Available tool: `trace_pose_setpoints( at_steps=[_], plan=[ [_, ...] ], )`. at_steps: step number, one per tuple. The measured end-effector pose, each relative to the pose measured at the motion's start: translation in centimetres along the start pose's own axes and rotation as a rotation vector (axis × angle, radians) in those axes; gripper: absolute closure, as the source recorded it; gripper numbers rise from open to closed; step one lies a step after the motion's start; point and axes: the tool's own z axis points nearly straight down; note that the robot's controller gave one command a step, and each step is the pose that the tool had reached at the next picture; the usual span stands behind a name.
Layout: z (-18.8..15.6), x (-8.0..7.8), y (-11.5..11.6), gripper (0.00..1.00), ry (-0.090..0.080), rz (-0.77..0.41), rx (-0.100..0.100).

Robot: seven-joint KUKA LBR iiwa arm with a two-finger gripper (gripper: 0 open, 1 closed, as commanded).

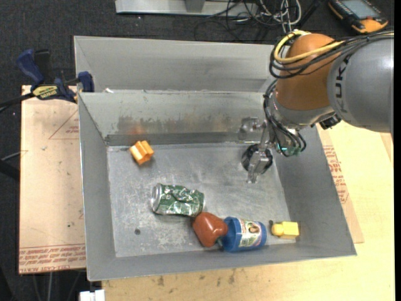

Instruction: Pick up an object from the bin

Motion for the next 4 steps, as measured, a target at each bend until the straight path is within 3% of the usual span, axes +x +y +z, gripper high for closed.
trace_pose_setpoints(
  at_steps=[1,2,3,4],
  plan=[
    [-0.5,-0.2,0.0,0.00,-0.007,-0.001,0.001],
    [0.3,-0.1,-1.5,0.00,-0.011,-0.070,-0.001],
    [6.4,-2.4,-5.9,1.00,-0.016,-0.225,0.002],
    [6.4,-2.4,-5.9,1.00,-0.016,-0.224,0.002]
  ],
)
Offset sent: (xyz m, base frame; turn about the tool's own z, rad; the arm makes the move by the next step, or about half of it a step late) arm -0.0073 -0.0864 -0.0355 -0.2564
